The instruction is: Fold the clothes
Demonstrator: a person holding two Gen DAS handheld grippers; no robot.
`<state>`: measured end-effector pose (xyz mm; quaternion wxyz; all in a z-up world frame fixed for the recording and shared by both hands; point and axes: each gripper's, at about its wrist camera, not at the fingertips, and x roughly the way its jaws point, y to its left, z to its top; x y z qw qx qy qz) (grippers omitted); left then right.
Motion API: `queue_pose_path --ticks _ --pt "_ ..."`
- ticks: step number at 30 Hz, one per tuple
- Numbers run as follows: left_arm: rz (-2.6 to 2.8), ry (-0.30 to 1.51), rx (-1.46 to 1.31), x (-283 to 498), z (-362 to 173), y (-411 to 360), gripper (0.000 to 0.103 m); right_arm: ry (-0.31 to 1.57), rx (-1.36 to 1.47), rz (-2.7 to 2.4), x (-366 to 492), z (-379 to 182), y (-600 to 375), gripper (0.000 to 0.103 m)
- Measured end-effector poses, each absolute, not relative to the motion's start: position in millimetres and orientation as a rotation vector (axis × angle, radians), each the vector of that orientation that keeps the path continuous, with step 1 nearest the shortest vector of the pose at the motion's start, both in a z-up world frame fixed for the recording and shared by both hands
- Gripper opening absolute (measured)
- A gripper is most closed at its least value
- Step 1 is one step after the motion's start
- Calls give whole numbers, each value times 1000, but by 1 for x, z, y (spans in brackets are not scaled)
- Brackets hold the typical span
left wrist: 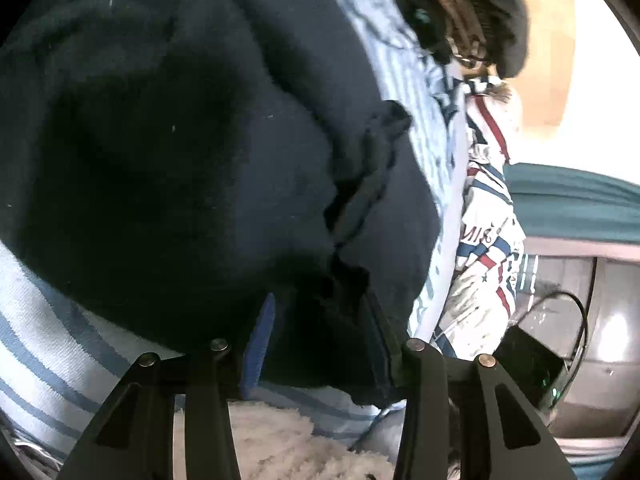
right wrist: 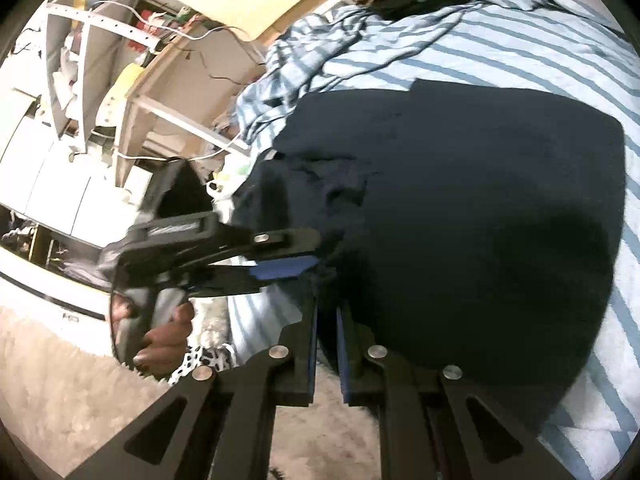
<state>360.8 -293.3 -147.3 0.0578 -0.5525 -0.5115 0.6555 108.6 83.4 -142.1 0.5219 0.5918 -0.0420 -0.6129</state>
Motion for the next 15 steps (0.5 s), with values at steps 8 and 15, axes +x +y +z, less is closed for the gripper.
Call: queue_pose_path --ticks 8,15 --pt "1984 -1348 -1794 343 -140 -273 41 -143 1425 -1440 103 -143 81 10" --pt "2097 -1029 -1904 316 -133 -245 5 -100 1435 -1397 110 -148 71 10"
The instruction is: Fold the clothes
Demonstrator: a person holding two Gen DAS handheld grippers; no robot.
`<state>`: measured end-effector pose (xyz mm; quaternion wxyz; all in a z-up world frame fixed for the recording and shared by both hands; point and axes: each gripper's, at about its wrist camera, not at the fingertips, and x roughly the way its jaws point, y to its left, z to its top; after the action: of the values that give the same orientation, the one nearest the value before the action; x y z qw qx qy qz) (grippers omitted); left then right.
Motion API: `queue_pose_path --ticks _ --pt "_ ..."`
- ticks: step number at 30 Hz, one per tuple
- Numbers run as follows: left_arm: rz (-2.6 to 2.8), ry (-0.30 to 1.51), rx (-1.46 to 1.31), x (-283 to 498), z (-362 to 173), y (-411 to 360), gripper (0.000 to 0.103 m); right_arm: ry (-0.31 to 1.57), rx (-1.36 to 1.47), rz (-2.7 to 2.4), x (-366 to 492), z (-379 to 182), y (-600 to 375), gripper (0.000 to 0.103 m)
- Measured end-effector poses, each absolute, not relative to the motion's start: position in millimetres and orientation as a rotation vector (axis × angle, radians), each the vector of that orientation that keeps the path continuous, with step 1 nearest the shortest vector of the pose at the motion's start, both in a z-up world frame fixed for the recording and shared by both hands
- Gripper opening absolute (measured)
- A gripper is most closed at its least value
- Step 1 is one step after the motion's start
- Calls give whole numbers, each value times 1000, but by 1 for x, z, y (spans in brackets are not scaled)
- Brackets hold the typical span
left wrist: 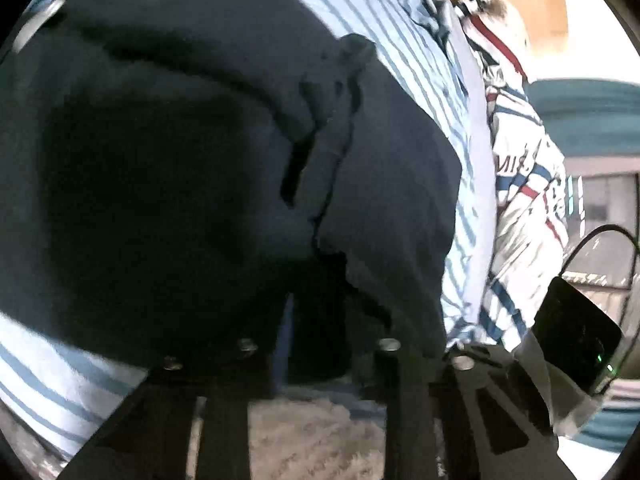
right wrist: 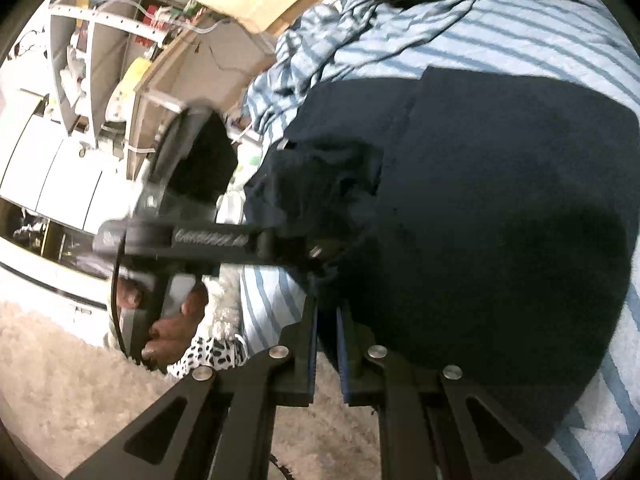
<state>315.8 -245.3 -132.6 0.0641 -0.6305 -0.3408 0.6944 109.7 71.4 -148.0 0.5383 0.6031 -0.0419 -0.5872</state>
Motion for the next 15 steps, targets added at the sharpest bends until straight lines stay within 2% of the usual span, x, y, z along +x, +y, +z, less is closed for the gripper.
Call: queue_pose_path --ticks 5,9,13,15 --pt "2267 -890 -1955 303 -138 -249 3 -57 1460 -1343 116 -160 58 10" --pt "2259 -1029 -1892 309 -138 -261 2 -13 1470 -1327 120 -169 49 15" --pt "2251 -1217 -1681 322 -114 -274 2 -6 1465 -1309 121 -172 41 20" --pt "2238 -1193 -1665 322 -105 -271 2 10 1463 -1304 122 -175 33 20"
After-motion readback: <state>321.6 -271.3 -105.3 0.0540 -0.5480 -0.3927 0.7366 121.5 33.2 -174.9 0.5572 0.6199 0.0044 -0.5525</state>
